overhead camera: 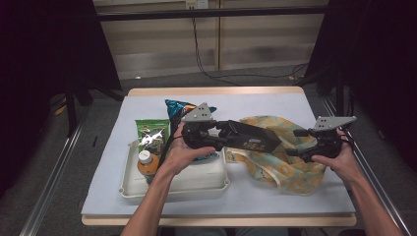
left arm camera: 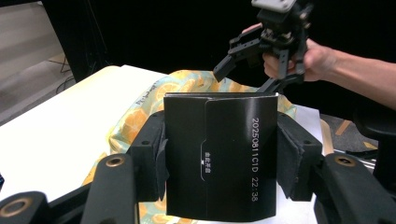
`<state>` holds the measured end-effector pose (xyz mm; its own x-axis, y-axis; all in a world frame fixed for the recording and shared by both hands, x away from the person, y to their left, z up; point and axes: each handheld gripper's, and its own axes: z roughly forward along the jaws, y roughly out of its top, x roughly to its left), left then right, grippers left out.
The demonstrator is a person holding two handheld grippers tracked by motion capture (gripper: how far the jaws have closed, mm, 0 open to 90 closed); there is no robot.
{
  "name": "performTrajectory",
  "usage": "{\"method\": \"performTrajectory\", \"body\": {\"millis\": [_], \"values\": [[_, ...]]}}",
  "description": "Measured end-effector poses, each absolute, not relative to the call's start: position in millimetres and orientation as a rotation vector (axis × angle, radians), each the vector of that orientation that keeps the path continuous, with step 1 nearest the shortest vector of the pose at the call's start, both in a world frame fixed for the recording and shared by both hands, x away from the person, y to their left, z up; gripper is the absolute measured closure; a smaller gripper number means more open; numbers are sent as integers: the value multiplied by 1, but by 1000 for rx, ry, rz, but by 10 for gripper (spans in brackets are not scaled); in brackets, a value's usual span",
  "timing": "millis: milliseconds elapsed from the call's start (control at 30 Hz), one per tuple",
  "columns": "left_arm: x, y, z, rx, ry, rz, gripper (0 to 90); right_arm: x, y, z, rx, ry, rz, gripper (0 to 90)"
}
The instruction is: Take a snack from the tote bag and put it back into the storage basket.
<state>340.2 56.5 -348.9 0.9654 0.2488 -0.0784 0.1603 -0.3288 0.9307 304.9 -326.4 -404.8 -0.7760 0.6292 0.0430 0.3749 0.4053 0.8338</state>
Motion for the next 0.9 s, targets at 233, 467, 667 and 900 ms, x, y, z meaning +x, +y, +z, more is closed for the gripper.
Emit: {"method": "performTrajectory", "body": {"millis": [233,467,667,900], "values": [[338,63,-352,1934,296,89,443,305,-298,-394,743,2443,1376,154],[338,66,-353,1932,279,77,443,316,-276,-396,657,2523,1378,137],[338,63,-354,1945,259,68,444,328,-267,-405,642,2553,1368,120],[339,61,-356,1945,251,44,444,333,-257,-412,612,2596,1339,114]]}}
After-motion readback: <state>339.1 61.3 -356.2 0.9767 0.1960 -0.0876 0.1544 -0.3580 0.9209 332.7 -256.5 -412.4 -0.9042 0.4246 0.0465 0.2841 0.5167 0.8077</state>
